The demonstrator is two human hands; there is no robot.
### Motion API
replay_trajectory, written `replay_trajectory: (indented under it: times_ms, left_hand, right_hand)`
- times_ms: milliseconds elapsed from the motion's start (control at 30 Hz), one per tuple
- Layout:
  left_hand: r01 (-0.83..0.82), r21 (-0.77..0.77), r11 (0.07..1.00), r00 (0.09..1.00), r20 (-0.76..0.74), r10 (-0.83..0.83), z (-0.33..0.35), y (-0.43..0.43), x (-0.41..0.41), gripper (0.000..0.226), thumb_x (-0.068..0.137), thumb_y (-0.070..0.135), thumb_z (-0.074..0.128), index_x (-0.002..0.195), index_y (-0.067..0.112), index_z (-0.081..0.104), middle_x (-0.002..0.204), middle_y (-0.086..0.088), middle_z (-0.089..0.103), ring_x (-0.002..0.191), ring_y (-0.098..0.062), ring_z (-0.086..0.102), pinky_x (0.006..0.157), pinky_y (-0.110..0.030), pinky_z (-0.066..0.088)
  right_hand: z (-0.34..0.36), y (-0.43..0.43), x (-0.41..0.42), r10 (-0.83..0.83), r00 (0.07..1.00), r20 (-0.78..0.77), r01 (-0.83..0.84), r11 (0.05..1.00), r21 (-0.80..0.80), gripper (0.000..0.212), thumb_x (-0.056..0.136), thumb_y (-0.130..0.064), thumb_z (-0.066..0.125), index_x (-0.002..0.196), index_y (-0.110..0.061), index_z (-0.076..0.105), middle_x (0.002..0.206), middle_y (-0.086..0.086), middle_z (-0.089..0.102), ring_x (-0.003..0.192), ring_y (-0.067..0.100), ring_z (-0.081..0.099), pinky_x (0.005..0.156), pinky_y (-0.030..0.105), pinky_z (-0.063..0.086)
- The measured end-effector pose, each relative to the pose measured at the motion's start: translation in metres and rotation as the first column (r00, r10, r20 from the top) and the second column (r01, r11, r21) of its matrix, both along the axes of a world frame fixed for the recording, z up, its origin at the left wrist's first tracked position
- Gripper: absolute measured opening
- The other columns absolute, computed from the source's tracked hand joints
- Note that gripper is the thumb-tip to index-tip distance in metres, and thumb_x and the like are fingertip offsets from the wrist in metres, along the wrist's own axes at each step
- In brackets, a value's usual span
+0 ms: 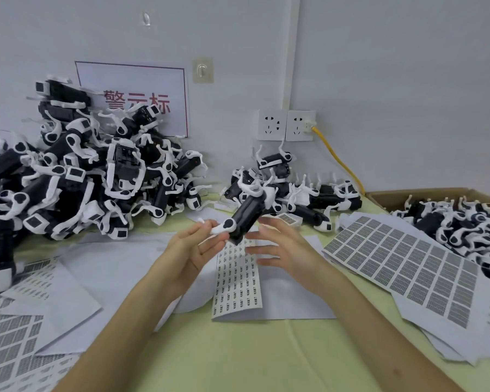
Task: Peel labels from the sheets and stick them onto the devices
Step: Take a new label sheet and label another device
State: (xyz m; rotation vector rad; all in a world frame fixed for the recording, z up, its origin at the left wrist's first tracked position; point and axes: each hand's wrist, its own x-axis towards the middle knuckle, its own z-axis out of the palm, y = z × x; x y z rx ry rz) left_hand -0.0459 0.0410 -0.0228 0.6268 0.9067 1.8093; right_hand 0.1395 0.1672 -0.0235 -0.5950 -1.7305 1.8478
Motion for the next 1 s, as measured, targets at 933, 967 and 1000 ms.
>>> replay_trajectory:
  times_ms: [933, 967, 1000]
  left_hand:
    - [0.02, -0.051, 0.998, 0.808, -0.587, -0.046, 0.001, -0.005, 0.011, 0.05, 0.079, 0.056, 0.074, 0.126, 0.039, 0.068, 0.111, -0.01, 0.069, 0.093, -0.023, 0.068, 0.083, -0.031, 0.059]
    - [0.024, -0.041, 0.999, 0.815, -0.578, -0.044, 0.001, -0.005, 0.011, 0.048, 0.079, 0.054, 0.075, 0.122, 0.035, 0.07, 0.104, -0.008, 0.068, 0.087, -0.022, 0.068, 0.079, -0.03, 0.059]
    - [0.024, -0.022, 0.999, 0.83, -0.557, -0.032, 0.001, -0.005, 0.012, 0.046, 0.079, 0.051, 0.076, 0.118, 0.029, 0.071, 0.099, -0.007, 0.069, 0.083, -0.024, 0.069, 0.077, -0.031, 0.058]
  right_hand:
    - [0.009, -0.012, -0.001, -0.003, 1.0, 0.005, 0.003, 0.999, -0.04, 0.028, 0.099, -0.027, 0.055, 0.084, -0.007, 0.068, 0.065, 0.007, 0.056, 0.048, 0.012, 0.053, 0.046, 0.02, 0.041]
    - [0.01, -0.013, 0.0, 0.001, 1.0, 0.009, -0.001, 0.999, -0.034, 0.029, 0.097, -0.03, 0.057, 0.084, -0.007, 0.069, 0.065, 0.009, 0.056, 0.047, 0.013, 0.052, 0.045, 0.019, 0.039]
    - [0.01, -0.013, -0.001, 0.004, 1.0, 0.005, -0.004, 1.0, -0.028, 0.032, 0.096, -0.033, 0.057, 0.085, -0.007, 0.072, 0.067, 0.011, 0.056, 0.048, 0.014, 0.051, 0.046, 0.02, 0.039]
